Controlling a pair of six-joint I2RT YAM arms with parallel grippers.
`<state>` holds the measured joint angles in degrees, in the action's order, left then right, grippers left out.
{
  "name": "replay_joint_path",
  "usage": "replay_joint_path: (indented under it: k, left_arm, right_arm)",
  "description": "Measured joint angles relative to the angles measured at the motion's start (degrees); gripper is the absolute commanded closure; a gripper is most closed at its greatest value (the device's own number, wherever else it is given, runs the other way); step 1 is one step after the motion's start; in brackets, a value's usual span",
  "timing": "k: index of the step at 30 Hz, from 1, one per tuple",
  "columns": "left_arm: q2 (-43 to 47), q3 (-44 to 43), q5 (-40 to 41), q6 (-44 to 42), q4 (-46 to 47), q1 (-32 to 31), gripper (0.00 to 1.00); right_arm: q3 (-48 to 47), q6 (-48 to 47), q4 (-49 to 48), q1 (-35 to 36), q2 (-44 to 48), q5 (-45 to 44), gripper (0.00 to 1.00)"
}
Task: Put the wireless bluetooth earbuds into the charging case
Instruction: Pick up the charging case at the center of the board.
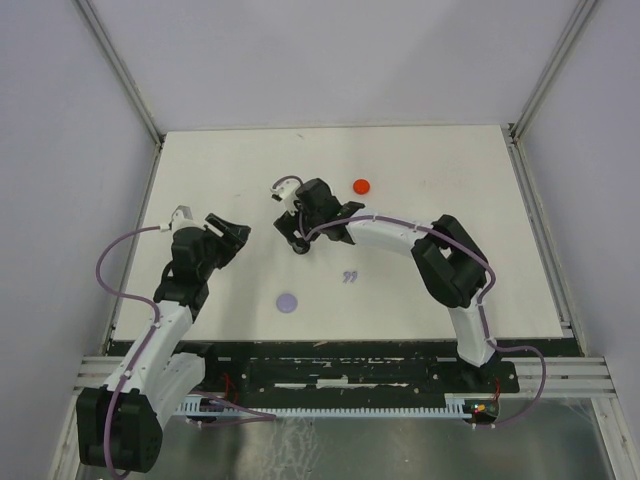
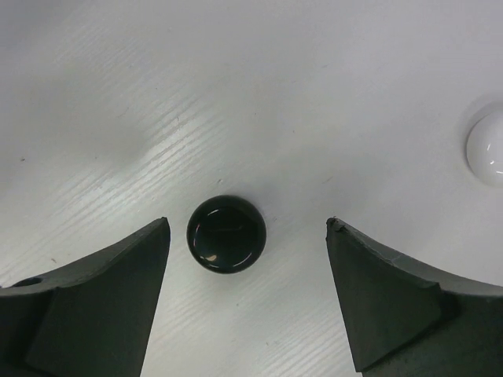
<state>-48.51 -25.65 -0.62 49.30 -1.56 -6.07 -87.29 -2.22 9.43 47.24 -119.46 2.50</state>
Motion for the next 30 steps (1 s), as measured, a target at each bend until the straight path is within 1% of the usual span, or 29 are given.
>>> replay_joint_path:
  k: [5,10,14,22,30]
  left_arm:
    - [-0.7,0.0,-2.1,0.0,0.4,0.1,0.26]
    - [-2.6,0.0,-5.0,-0.1,1.2,0.2,0.26]
    - [-3.8,0.0,-7.0,-0.2,1.7,0.2,0.26]
    - [-4.5,0.0,-8.6,-0.9,2.2,0.4,0.26]
    - [-5.8,-0.2,-10.2,-0.9,3.0,0.8,0.26]
  right_arm:
    - [0.1,0.0,2.1,0.0,1.0,0.4,0.12]
    - [2.4,-0.3,3.5,0.0,1.0,1.5,0.12]
    - [4.2,-0.5,3.8,0.0,1.0,2.1,0.12]
    - [4.3,-0.8,3.5,0.0,0.5,2.6,0.14]
    - [3.5,-1.8,3.3,0.0,-1.7,2.7,0.19]
